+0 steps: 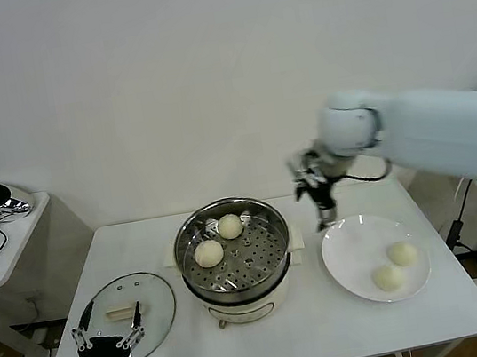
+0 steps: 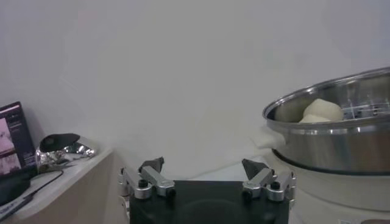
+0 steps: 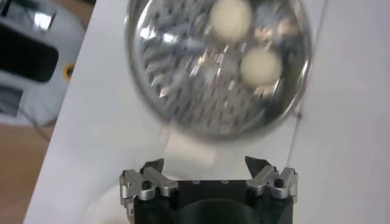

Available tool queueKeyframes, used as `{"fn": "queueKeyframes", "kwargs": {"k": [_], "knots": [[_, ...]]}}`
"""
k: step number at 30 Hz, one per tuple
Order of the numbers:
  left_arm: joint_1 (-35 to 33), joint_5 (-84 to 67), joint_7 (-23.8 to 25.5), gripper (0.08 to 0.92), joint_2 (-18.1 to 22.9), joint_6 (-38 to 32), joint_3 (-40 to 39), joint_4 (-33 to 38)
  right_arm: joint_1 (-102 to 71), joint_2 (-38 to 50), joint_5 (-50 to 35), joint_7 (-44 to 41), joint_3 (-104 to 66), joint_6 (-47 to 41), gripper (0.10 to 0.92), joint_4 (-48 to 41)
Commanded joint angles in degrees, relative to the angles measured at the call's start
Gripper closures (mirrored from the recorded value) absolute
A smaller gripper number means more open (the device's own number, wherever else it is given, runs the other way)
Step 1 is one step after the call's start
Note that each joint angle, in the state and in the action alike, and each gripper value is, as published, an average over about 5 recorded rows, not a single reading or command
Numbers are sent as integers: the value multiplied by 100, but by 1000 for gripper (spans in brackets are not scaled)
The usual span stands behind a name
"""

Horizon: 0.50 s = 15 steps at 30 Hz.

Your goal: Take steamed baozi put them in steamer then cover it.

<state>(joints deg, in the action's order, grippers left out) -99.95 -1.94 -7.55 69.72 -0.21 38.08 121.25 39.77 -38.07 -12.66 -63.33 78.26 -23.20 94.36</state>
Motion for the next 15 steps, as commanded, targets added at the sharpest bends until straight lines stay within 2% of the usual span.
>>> {"fn": "queueKeyframes", "kwargs": {"k": [1,15], "knots": [[-2,19,1,177,13,2,-10,-16,-1260,1632,1312,-58,-449,455,203,498],[-108,92,7,177,80,13,41,8,-4133,1557,1992,361,-2623,646,203,-225]]}}
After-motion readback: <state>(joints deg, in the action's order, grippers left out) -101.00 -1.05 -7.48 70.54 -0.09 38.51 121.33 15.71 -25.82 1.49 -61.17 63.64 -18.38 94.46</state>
